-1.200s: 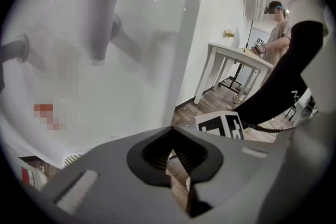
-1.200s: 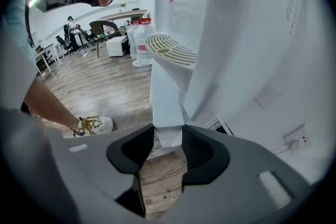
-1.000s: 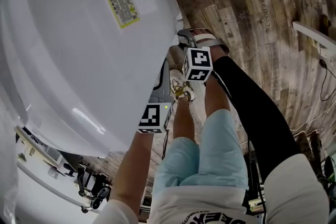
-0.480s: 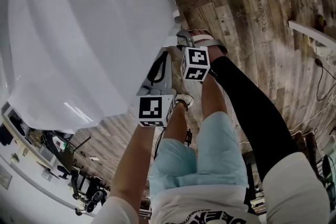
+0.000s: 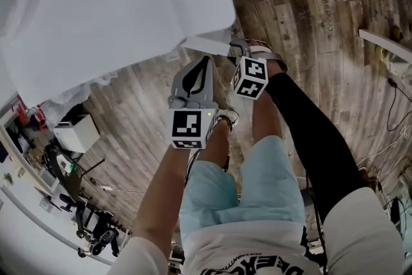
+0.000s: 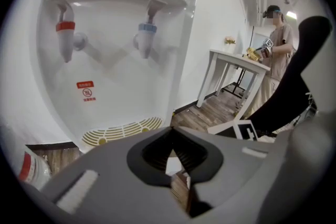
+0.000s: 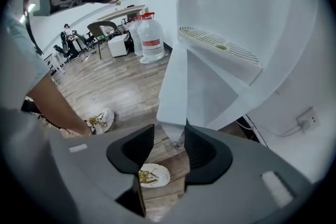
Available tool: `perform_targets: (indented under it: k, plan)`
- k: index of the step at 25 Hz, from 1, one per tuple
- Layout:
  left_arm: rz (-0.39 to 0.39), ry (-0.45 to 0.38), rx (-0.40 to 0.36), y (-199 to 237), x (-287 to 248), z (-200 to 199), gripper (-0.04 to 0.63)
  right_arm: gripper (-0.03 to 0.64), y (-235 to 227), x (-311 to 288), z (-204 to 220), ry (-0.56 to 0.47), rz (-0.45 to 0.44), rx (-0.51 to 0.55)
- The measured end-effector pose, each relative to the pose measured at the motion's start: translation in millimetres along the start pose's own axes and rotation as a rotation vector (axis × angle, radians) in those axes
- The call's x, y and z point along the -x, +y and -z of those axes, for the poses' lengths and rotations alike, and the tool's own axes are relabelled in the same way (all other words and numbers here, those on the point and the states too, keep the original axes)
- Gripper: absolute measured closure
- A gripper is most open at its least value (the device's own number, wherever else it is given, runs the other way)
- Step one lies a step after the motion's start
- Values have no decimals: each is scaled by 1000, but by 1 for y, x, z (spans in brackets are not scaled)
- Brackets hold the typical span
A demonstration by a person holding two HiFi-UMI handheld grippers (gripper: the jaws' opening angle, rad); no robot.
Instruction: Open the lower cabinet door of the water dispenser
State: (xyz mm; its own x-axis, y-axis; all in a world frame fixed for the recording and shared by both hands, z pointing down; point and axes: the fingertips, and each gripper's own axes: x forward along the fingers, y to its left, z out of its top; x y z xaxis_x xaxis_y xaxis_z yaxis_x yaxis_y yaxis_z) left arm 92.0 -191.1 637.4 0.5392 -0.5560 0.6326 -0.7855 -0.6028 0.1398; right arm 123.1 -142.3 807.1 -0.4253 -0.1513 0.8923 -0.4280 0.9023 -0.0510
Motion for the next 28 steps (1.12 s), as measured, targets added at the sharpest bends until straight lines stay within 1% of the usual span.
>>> perform_targets:
  k: [4,10,14,19,28]
  plan:
    - [-16,-19,19,6,9,3,540,456,21,-3,-2,9,-27,39]
    - [-32,-28,20,8,27,18,540,456,48,-5,-7,4,-36,48]
    - [-53,-32,51,17,45,27,540,456,68,-6,-14,10,-50,52]
    - [-81,-49,77,30,62,36,540,456,91,-11,-21,29,-74,86]
    - [-157,-71,139,60,92,58,540,456,131,-27,-36,51,-115,148]
